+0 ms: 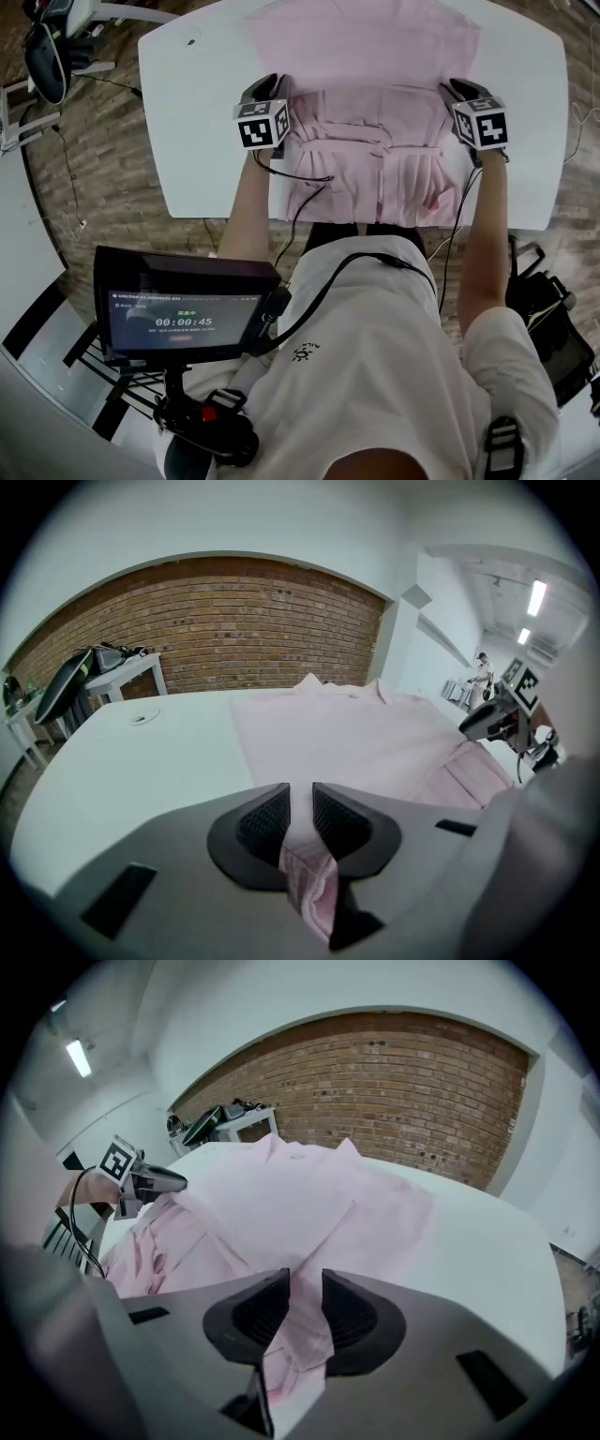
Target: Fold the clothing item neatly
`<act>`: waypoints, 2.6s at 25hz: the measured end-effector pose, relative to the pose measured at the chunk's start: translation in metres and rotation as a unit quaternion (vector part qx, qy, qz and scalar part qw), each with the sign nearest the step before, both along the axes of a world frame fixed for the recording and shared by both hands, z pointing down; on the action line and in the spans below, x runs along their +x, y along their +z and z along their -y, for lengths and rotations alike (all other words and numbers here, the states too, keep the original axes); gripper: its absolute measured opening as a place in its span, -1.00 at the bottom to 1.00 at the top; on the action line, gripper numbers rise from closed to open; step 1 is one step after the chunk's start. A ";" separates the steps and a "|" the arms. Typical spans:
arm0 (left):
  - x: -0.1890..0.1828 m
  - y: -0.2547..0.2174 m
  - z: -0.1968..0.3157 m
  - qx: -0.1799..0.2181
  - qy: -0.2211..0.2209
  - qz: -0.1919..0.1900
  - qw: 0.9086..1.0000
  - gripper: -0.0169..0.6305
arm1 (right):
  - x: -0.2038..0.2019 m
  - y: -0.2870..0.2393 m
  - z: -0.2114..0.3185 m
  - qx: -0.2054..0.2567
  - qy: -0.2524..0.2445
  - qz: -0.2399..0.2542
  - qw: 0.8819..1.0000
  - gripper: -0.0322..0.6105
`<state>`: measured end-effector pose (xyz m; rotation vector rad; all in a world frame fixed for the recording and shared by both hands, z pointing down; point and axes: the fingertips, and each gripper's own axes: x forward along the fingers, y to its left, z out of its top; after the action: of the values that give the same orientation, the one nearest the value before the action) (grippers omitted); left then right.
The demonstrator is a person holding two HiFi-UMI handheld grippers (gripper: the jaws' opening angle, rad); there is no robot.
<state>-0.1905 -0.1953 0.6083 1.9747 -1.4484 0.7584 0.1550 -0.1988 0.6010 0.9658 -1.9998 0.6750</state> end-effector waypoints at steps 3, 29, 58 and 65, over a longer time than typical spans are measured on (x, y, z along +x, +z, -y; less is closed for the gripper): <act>-0.008 -0.016 0.009 0.037 -0.022 0.007 0.999 -0.73 | -0.002 -0.015 0.012 0.040 0.014 0.018 0.999 -0.61; 0.021 -0.014 0.030 0.013 0.022 -0.014 1.000 -0.84 | -0.036 -0.022 0.076 0.134 -0.043 0.003 0.990 -0.89; 0.046 -0.072 0.082 0.068 0.120 -0.036 0.990 -0.94 | -0.054 -0.074 0.105 0.180 -0.062 0.095 0.977 -0.89; 0.066 -0.086 0.122 0.083 0.160 -0.031 0.983 -0.94 | -0.064 -0.087 0.129 0.199 -0.084 0.094 0.972 -0.89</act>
<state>-0.1242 -0.3174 0.5227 2.3743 -1.2070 0.7201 0.0909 -0.3280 0.5139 0.9714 -2.4122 0.2826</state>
